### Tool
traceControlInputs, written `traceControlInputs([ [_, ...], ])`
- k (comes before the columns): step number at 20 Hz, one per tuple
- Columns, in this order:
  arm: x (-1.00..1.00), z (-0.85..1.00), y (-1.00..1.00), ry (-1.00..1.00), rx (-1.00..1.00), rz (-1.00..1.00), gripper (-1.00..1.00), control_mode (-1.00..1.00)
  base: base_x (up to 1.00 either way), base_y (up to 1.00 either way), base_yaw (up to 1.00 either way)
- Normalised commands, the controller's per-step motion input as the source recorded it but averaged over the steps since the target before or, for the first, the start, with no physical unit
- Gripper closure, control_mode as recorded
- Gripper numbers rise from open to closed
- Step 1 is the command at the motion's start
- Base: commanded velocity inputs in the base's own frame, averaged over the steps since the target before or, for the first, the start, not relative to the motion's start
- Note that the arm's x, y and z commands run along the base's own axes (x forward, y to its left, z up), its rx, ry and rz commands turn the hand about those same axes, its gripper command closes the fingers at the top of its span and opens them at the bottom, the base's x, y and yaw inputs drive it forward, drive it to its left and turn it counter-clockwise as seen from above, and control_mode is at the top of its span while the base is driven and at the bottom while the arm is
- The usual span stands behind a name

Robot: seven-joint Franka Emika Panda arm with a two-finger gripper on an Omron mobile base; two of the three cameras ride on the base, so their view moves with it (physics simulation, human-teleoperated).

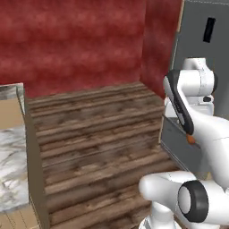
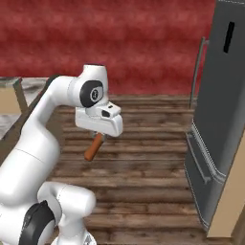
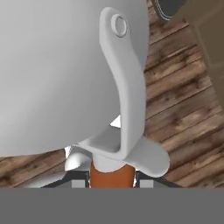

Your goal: Take the pizza cutter from the drawer on the left and place it on the dining counter for cutting.

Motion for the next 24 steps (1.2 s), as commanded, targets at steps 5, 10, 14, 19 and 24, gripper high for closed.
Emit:
traceControlInputs([
  [5,0.0,0.0,0.0,0.0,0.0,0.0,1.0,1.0,0.99,-0.23,0.73],
  [10,0.0,0.0,0.0,0.0,0.0,0.0,1.0,1.0,1.0,-0.82,0.46],
  [14,0.0,0.0,0.0,0.0,0.0,0.0,1.0,1.0,1.0,-1.0,0.28],
  [19,0.0,0.0,0.0,0.0,0.0,0.0,1.0,1.0,1.0,-0.99,0.25],
  [24,0.0,0.0,0.0,0.0,0.0,0.0,1.0,1.0,1.0,-0.79,0.33],
])
